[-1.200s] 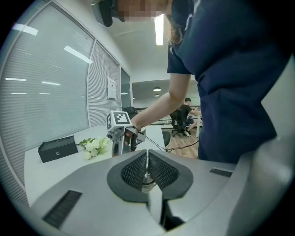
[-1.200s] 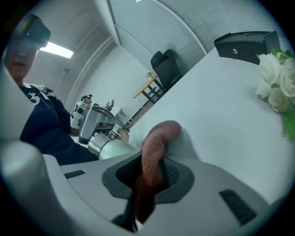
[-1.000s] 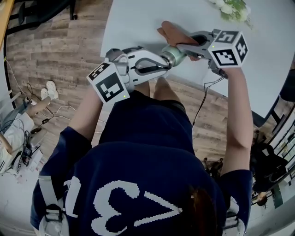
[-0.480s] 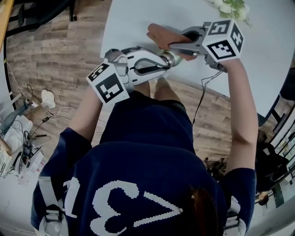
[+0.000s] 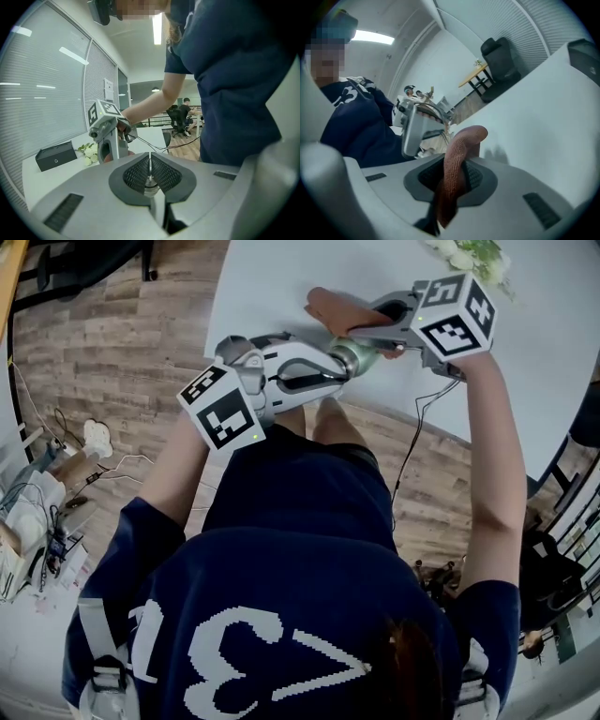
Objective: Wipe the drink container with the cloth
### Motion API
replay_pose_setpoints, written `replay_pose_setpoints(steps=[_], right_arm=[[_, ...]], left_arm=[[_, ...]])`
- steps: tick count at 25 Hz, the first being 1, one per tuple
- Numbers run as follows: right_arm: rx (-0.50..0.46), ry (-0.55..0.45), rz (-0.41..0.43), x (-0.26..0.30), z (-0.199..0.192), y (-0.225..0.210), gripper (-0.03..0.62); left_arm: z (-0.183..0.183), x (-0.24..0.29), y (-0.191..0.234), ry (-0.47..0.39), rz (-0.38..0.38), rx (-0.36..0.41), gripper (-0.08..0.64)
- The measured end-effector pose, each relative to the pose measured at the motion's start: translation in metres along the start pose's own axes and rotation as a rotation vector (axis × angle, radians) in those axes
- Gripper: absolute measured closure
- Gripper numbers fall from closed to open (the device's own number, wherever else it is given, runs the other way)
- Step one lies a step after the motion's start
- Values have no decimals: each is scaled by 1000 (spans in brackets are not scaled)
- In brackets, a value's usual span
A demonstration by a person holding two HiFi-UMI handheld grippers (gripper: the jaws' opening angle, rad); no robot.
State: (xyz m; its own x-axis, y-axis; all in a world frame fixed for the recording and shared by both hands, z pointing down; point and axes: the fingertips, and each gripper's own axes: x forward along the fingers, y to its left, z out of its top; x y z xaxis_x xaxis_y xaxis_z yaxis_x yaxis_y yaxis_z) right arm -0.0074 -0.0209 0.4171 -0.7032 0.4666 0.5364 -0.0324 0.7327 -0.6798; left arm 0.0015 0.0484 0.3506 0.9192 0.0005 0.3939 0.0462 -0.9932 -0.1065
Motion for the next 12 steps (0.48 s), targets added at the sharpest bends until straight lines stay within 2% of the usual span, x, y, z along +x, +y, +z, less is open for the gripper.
replay_pose_setpoints(steps=[3, 6, 9, 12], right_arm=[[-92, 29, 135, 9, 23, 38, 528], [-75, 43, 199, 15, 29, 45, 528], [34, 25, 189, 16, 23, 28, 528], [96, 21, 115, 10, 12, 1, 528]], left_arm=[[1, 2, 0, 2, -7, 3, 535], [1, 3, 0, 6, -11, 5, 535], [0, 2, -1, 6, -4, 2, 535], [1, 1, -1, 7, -1, 5, 535]])
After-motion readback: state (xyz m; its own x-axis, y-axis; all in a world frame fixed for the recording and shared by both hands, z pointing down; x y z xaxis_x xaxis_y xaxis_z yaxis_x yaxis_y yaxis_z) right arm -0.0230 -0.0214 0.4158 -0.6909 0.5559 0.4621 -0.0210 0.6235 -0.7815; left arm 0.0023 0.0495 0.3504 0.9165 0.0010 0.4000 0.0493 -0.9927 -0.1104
